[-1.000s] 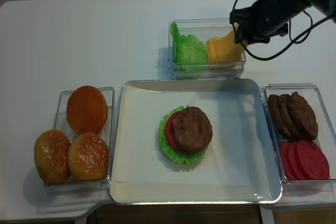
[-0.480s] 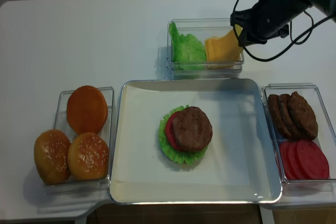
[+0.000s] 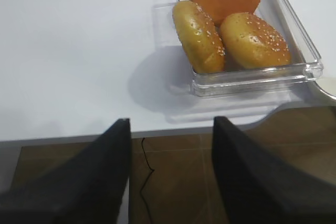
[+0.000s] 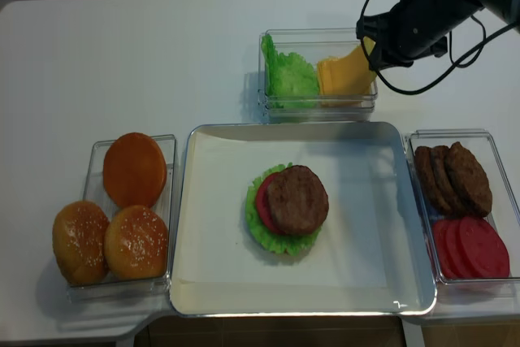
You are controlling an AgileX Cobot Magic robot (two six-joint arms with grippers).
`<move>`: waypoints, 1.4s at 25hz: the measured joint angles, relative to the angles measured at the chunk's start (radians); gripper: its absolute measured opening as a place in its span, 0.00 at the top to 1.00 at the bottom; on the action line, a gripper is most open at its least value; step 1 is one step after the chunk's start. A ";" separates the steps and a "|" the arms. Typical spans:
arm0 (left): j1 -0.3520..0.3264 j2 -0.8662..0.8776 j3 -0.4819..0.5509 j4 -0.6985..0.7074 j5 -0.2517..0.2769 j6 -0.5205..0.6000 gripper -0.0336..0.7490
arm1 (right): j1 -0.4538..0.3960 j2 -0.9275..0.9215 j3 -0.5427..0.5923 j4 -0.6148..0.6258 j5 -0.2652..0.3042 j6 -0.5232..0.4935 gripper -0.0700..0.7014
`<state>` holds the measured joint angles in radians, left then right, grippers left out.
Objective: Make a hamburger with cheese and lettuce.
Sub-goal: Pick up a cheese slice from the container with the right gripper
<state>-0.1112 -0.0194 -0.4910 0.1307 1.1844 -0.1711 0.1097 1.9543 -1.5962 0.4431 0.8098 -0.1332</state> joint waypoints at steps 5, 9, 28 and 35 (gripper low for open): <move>0.000 0.000 0.000 0.000 0.000 0.000 0.48 | 0.000 -0.024 -0.002 0.000 -0.002 0.000 0.91; 0.000 0.000 0.000 0.000 0.000 0.000 0.48 | 0.000 -0.034 -0.002 0.000 0.007 0.000 0.91; 0.000 0.000 0.000 0.000 0.000 0.000 0.48 | 0.000 -0.254 0.029 0.091 0.157 -0.028 0.91; 0.000 0.000 0.000 0.000 0.000 0.000 0.48 | 0.000 -0.397 0.207 0.174 0.167 -0.070 0.91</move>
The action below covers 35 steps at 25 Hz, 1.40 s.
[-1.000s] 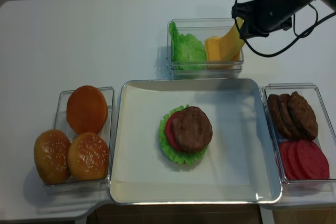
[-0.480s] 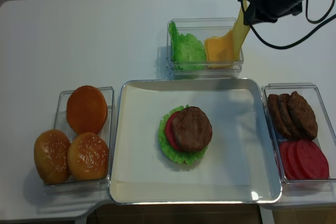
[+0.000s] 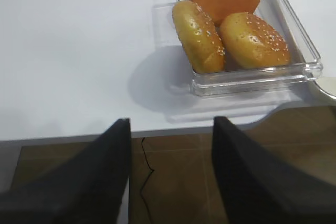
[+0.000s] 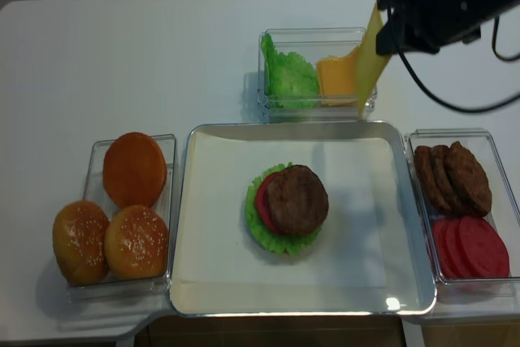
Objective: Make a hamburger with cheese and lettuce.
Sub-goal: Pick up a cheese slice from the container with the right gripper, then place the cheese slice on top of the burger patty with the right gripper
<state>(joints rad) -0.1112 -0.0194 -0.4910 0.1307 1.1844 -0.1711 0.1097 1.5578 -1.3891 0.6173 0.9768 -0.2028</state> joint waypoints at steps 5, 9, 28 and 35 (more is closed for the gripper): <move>0.000 0.000 0.000 0.000 0.000 0.000 0.48 | 0.052 -0.097 0.111 0.010 0.000 -0.005 0.91; 0.000 0.000 0.000 0.000 0.000 0.000 0.48 | 0.145 -0.117 0.142 0.012 0.000 0.003 0.91; 0.000 0.000 0.000 0.000 0.000 0.000 0.48 | 0.452 -0.010 0.145 0.048 -0.116 0.066 0.91; 0.000 0.000 0.000 0.000 0.000 0.000 0.48 | 0.455 0.035 0.145 0.009 -0.128 0.069 0.91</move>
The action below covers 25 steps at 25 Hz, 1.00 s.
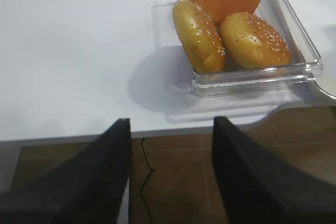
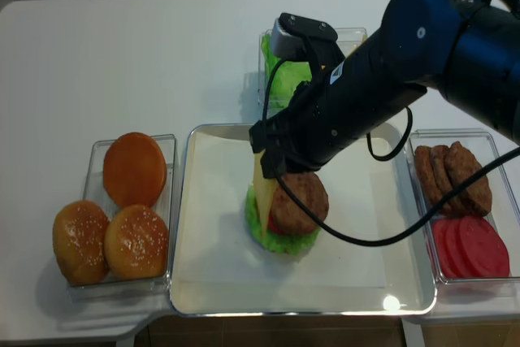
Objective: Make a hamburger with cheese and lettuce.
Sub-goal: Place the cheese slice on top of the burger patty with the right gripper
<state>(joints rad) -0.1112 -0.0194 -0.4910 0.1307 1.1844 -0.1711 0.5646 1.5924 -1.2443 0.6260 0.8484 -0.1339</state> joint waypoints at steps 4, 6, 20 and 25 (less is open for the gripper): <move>0.000 0.000 0.000 0.000 0.000 0.000 0.48 | 0.000 0.007 0.000 -0.093 0.004 0.022 0.91; 0.000 0.000 0.000 0.000 0.000 0.000 0.48 | 0.000 0.007 0.000 -0.138 0.009 0.044 0.91; 0.000 0.000 0.000 0.000 0.000 0.000 0.48 | 0.000 0.012 0.000 -0.303 0.041 0.118 0.91; 0.000 0.000 0.000 0.000 0.000 0.000 0.48 | 0.000 0.035 0.000 -0.313 0.043 0.123 0.91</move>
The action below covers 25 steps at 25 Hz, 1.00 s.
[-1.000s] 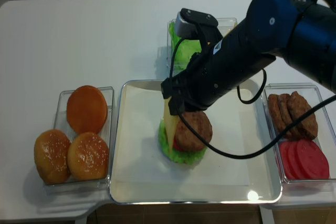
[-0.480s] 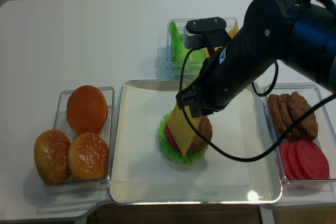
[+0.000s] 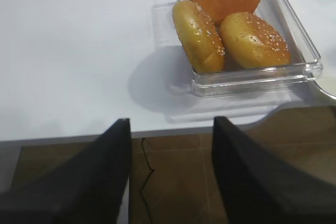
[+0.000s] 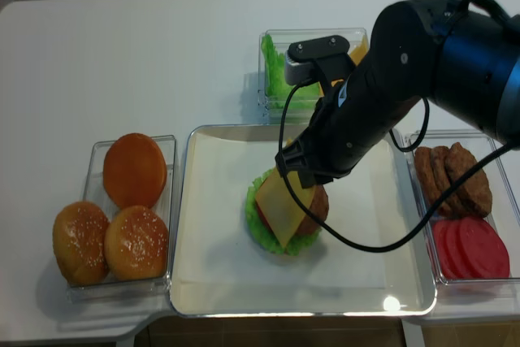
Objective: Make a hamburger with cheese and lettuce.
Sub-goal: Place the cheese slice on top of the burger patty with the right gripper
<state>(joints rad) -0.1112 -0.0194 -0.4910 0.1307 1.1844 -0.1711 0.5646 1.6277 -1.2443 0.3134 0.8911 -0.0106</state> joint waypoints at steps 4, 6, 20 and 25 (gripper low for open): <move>0.000 0.000 0.000 0.000 0.000 0.000 0.48 | 0.000 0.018 0.000 -0.014 0.002 0.011 0.91; 0.000 0.000 0.000 0.000 0.000 0.000 0.48 | 0.000 0.022 0.000 -0.021 0.002 0.011 0.91; 0.000 0.000 0.000 0.000 0.000 0.000 0.48 | 0.000 0.029 0.000 -0.084 0.013 0.032 0.91; 0.000 0.000 0.000 0.000 0.000 0.000 0.48 | 0.000 0.048 0.000 -0.081 0.018 0.039 0.90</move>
<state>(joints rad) -0.1112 -0.0194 -0.4910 0.1307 1.1844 -0.1711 0.5646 1.6762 -1.2443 0.2320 0.9092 0.0286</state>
